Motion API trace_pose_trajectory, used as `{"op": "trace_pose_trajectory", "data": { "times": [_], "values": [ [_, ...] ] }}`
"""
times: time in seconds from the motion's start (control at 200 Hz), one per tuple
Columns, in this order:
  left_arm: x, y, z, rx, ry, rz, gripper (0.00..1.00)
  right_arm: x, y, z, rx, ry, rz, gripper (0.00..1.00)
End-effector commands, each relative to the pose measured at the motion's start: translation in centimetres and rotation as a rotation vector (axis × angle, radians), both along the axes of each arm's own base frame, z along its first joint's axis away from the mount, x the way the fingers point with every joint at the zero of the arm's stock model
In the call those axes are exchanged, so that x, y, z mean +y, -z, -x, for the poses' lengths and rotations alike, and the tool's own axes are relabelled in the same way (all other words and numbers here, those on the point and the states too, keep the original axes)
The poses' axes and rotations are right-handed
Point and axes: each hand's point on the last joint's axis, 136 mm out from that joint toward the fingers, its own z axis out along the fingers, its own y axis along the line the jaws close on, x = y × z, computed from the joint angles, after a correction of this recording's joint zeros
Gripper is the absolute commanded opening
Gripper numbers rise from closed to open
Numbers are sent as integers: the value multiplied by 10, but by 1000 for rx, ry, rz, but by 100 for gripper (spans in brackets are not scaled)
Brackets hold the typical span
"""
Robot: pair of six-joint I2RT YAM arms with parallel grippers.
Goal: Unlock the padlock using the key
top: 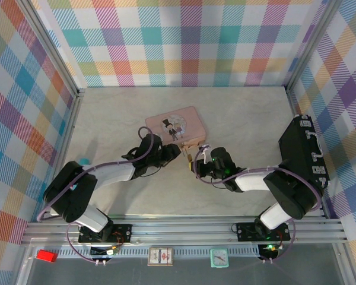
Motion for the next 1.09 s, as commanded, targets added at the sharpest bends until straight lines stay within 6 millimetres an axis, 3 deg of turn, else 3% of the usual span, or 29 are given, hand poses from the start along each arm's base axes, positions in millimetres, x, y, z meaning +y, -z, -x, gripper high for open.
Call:
{"op": "trace_pose_trajectory", "data": {
  "times": [0.0, 0.175, 0.28, 0.455, 0.63, 0.775, 0.91, 1.09],
  "values": [
    [27, -31, -3, -124, 17, -191, 51, -10, 6, -6, 88, 71, 46, 0],
    [75, -80, -10, -338, -42, -441, 57, -1, 10, -5, 196, 41, 89, 0],
    [96, -92, -20, -373, -65, -531, 61, -1, 16, -8, 266, 49, 95, 0],
    [114, -76, -37, -312, -87, -531, 62, -1, 23, -9, 353, 48, 11, 5],
    [98, -48, -50, -216, -16, -436, 62, -4, 29, -8, 355, 63, 4, 17],
    [95, -36, -62, -180, -18, -417, 62, -7, 30, -12, 355, 78, 14, 24],
    [95, -30, -69, -167, -25, -415, 62, -15, 22, -19, 324, 112, -7, 30],
    [97, -26, -74, -163, -30, -423, 62, -12, -2, -30, 232, 78, -22, 34]
  ]
}}
